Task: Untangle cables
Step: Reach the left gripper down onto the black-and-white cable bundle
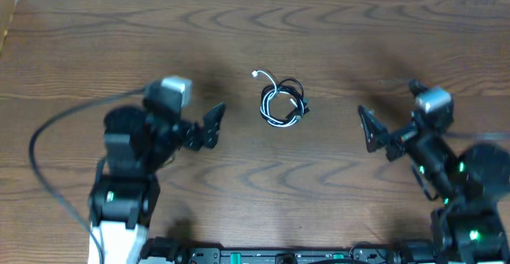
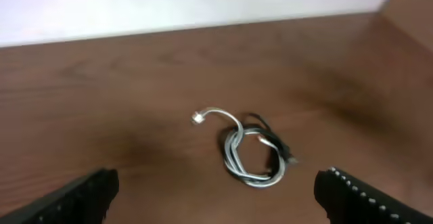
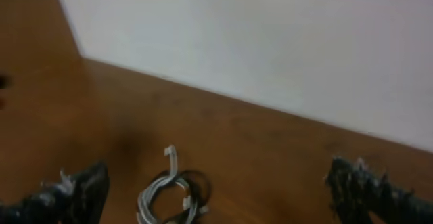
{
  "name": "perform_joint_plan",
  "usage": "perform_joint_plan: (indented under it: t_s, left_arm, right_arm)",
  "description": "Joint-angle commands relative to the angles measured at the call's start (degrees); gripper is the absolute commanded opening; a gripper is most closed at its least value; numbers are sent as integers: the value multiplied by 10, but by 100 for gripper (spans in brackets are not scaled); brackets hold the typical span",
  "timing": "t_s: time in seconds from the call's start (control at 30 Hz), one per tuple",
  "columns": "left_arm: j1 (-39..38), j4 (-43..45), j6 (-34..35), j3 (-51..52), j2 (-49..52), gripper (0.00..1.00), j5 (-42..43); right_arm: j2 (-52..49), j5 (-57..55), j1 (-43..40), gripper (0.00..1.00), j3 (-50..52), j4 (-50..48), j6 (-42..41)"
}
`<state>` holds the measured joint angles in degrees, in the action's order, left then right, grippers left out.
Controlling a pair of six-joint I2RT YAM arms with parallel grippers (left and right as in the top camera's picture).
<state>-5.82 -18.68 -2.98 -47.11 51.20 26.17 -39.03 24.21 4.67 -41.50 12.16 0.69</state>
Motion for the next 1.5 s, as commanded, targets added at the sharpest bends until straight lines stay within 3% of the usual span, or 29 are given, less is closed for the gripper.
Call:
perform_joint_plan:
  t_s: [0.0, 0.27, 0.37, 0.57, 0.7, 0.73, 0.77, 0.8, 0.93, 1.13, 1.47]
  left_arm:
    - [-37, -50, 0, -95, 92, 98, 16]
    - [-82, -284, -30, -346, 324, 98, -7]
    - [-91, -319, -29, -401, 382, 98, -9]
    - [-98, -305, -30, -405, 428, 98, 18]
    - [-99, -299, -43, -393, 442, 98, 17]
    - [-100, -298, -43, -392, 449, 96, 12]
    - [-100, -298, -43, -392, 457, 82, 5]
    - [-100, -299, -38, -392, 466, 74, -1]
    - [-100, -294, 10, -392, 518, 65, -30]
    - [-107, -256, 40, -392, 586, 60, -37]
    - [-129, -183, 93, -392, 668, 57, -63]
  right_arm:
    - [-84, 81, -2, 99, -94, 45, 2]
    - [-299, 152, -1, 99, -318, 199, 2]
    - [-371, 201, -1, 99, -379, 219, 2]
    - [-477, 261, -1, 99, -400, 112, -6]
    - [-531, 261, 5, 99, -400, 103, -30]
    - [-545, 261, 10, 99, -400, 100, -30]
    - [-560, 261, 16, 94, -400, 98, -30]
    - [-572, 261, 19, 88, -400, 98, -30]
    - [-624, 254, 27, 73, -400, 81, -72]
    - [-656, 202, 26, 68, -400, 71, -162]
    - [-656, 177, 30, 67, -400, 74, -165]
